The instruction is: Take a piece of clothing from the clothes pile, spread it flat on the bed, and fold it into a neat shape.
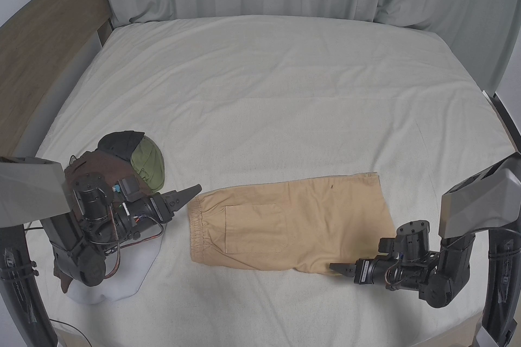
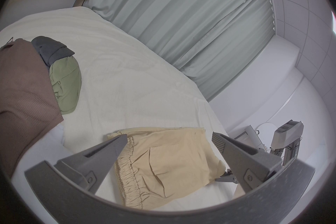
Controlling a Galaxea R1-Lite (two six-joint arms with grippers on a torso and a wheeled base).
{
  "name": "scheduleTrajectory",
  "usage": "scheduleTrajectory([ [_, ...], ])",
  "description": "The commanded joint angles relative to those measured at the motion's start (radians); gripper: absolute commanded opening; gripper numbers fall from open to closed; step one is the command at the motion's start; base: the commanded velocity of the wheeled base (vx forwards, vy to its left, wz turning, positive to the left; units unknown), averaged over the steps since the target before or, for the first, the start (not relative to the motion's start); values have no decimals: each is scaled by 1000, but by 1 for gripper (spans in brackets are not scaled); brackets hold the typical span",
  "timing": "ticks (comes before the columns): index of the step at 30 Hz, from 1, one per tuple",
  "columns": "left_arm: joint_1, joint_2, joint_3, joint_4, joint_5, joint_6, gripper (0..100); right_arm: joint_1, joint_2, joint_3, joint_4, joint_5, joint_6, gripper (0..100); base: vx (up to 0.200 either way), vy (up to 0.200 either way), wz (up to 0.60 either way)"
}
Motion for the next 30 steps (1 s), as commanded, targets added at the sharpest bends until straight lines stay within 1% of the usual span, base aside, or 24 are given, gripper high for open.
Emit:
scheduleTrajectory([
  [1,3,-6,11,-6,-11,1,100,56,-27,67,-21,18,-4,100,0,0,0],
  [3,5,-6,11,-6,-9,3,100,74,-32,96,-50,32,-4,100,0,0,0],
  [6,5,-7,10,-6,-11,3,100,114,-30,140,-145,58,-5,100,0,0,0],
  [7,5,-10,8,-6,-11,3,100,114,-30,140,-145,58,-5,100,0,0,0],
  [8,5,-15,8,-6,-11,3,100,137,-32,165,-182,78,-7,100,0,0,0],
  [13,2,-38,10,-4,-9,3,100,168,-72,174,-173,87,-5,100,0,0,0],
  [18,2,-52,10,-3,-9,27,100,172,-153,191,-174,170,-7,100,0,0,0],
  [22,2,-52,11,-3,-9,46,100,168,-214,174,-174,187,-7,100,0,0,0],
  [25,-1,-50,13,-3,-11,84,100,159,-303,131,-173,219,-4,100,0,0,0],
  [28,-7,-50,13,-3,-12,87,100,168,-359,113,-173,241,-5,100,0,0,0],
  [30,-10,-52,13,-3,-16,85,100,169,-369,107,-173,241,-8,100,0,0,0],
])
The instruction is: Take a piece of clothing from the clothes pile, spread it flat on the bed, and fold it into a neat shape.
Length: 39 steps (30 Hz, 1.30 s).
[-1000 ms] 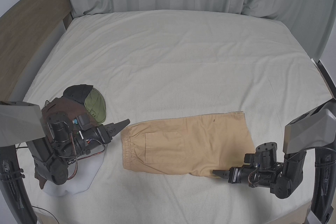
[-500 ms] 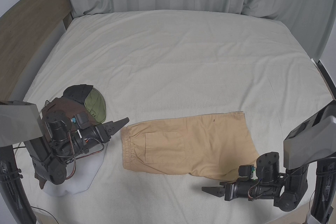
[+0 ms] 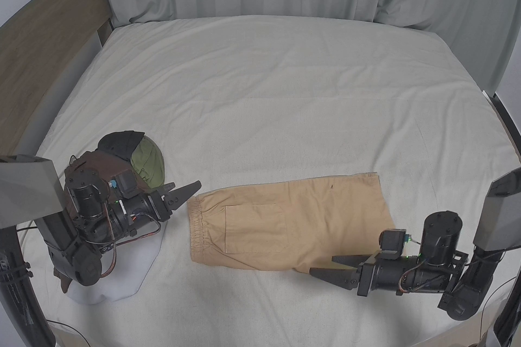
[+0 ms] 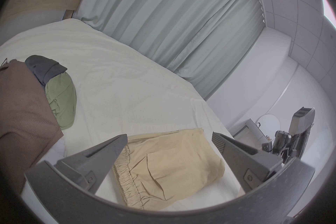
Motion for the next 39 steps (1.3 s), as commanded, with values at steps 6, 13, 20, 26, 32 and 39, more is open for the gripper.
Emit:
scheduleTrajectory([
  [6,0,-2,13,-2,-36,5,100,-35,-145,-99,0,14,-64,100,0,0,0],
  [13,-3,8,24,-1,-44,4,100,-118,-196,-67,0,67,-52,100,0,0,0],
  [20,-9,39,27,-1,-58,5,100,-143,-194,-107,0,80,-52,100,0,0,0],
  [26,-11,65,10,-1,-56,1,100,-172,-198,-110,0,80,-55,100,0,0,0],
  [32,-18,150,-71,-1,-49,-1,100,-169,-191,-112,0,80,-55,100,0,0,0],
  [39,-24,274,-160,-1,-26,-36,100,-172,-191,-110,0,80,-52,100,0,0,0],
])
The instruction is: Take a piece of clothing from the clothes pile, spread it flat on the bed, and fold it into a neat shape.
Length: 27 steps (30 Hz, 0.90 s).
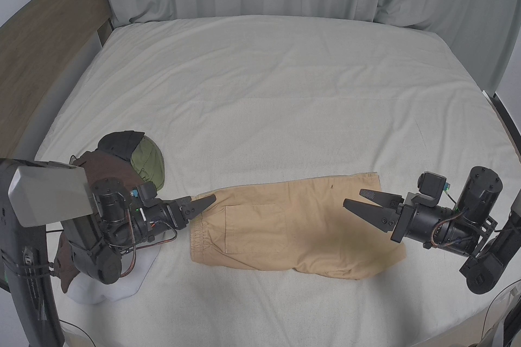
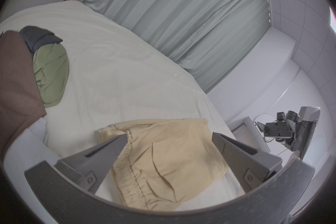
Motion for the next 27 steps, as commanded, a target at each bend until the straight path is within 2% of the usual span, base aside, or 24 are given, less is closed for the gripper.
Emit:
scheduleTrajectory([
  [1,-4,103,-60,-1,23,-16,100,-1,4,0,-1,1,2,100,0,0,0],
  [4,-3,163,-127,-1,88,-20,100,3,4,2,-1,1,0,100,0,0,0],
  [6,-3,185,-143,-2,101,-20,100,6,4,0,-1,1,2,100,0,0,0],
  [27,11,171,-140,-4,106,-19,100,9,4,2,-1,1,3,100,0,0,0],
])
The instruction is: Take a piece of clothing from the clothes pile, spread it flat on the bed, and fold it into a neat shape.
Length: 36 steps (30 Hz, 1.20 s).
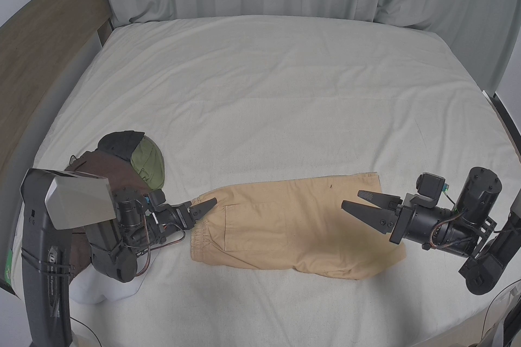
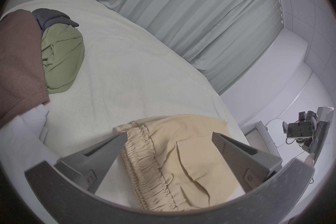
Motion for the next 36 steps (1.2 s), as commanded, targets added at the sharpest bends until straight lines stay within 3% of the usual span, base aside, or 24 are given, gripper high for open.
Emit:
scheduleTrajectory([
  [1,7,-21,15,-4,0,0,100,0,3,2,-1,1,0,100,0,0,0],
  [10,39,-15,20,-3,-2,2,100,4,6,8,-1,1,-3,100,0,0,0],
  [36,8,107,40,-3,-3,-3,100,4,35,3,-1,-2,-5,100,0,0,0],
])
